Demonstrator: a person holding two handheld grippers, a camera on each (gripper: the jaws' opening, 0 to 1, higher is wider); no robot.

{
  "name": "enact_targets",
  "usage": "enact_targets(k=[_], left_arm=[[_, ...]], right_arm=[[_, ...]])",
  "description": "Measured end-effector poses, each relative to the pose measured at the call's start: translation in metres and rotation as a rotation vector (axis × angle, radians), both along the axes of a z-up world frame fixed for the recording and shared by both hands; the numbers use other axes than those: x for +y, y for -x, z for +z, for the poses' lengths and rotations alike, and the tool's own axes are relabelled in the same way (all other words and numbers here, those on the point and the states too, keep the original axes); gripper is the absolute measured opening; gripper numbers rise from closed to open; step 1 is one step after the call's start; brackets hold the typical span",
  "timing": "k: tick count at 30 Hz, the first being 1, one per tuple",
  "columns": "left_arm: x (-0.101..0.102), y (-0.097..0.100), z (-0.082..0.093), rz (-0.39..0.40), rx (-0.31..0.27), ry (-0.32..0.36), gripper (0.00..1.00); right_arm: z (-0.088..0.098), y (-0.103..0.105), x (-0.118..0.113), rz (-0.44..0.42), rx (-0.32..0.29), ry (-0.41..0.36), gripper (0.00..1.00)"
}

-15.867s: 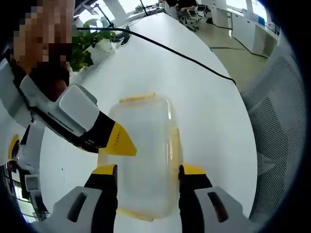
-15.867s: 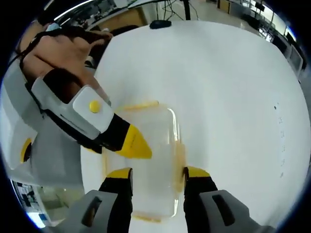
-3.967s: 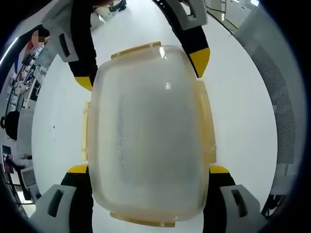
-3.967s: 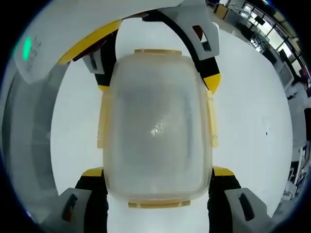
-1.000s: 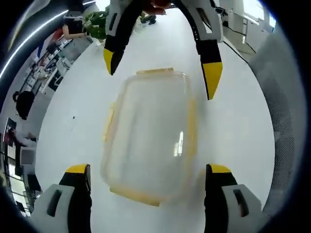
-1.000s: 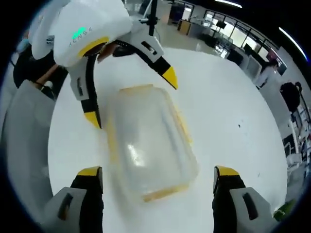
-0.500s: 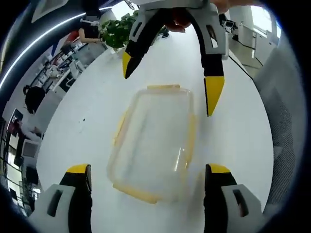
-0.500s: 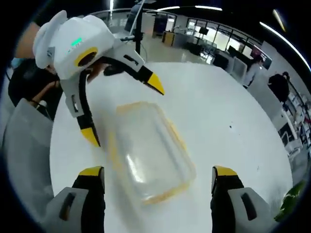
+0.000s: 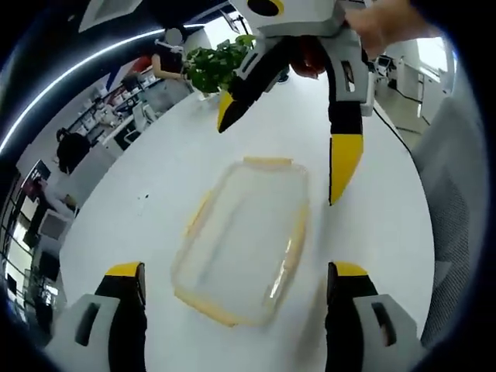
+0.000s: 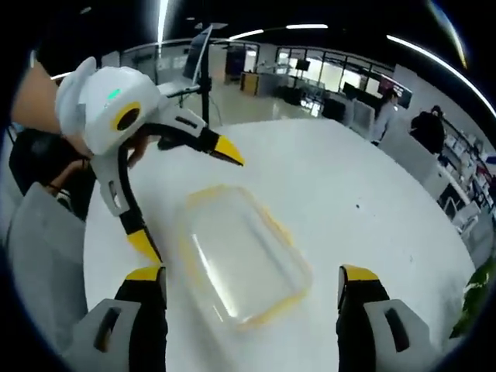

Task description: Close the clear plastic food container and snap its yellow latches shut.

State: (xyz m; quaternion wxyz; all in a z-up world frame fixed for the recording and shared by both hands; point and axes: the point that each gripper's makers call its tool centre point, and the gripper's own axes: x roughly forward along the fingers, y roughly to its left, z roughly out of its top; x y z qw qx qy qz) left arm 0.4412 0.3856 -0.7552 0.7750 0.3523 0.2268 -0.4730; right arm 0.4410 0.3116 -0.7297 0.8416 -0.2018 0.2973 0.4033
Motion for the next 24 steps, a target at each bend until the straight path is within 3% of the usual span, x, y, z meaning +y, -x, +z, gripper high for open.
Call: enact_targets(k=[11,24], left_arm=[[0.001,0.01,0.005,0.061,0.028,0.103,0.98],[0.006,0.024,0.004,0.091,0.036,0.148,0.97]], right_arm=[[0.008,0.003,-0.003,-0.028,-0.046,-0.047,0.92],[0.015,0.013,-0.007,-0.059,-0.095,-0.101,0.91]])
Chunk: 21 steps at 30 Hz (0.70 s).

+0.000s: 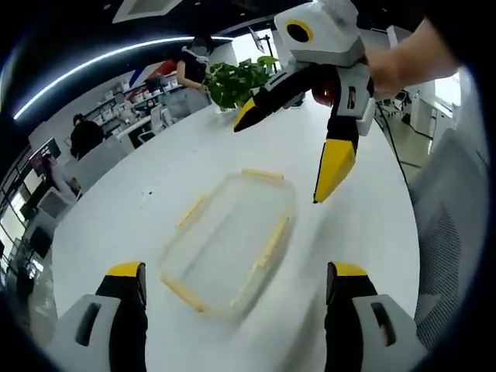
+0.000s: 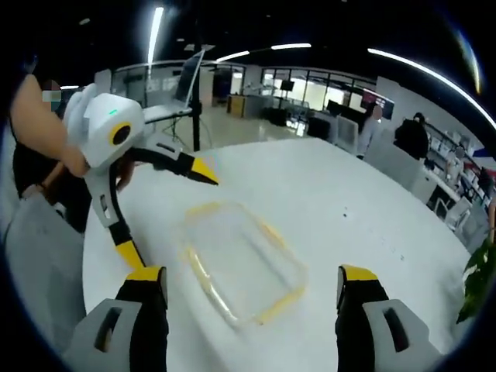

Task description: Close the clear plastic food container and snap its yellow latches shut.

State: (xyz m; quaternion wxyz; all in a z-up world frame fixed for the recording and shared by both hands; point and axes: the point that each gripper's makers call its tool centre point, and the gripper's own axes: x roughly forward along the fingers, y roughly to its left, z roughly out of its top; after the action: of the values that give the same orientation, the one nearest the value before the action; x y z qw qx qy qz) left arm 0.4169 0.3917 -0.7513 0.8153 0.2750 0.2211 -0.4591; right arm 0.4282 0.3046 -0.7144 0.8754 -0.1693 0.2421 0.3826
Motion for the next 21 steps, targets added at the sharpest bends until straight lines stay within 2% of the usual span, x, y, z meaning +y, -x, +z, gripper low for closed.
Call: enact_targets(k=[4,17,21], left_arm=[[0.004,0.002,-0.001,0.027,0.002,0.014,0.97],[0.013,0.015,0.002,0.072,0.008,0.072,0.96],[0.016,0.02,0.001,0.078,0.002,0.071,0.96]], right_arm=[[0.002,0.004,-0.002,-0.019,-0.012,-0.036,0.91],[0.004,0.018,-0.011,-0.05,-0.035,-0.067,0.91],[0.007,0.021,-0.014,-0.06,-0.045,-0.075,0.91]])
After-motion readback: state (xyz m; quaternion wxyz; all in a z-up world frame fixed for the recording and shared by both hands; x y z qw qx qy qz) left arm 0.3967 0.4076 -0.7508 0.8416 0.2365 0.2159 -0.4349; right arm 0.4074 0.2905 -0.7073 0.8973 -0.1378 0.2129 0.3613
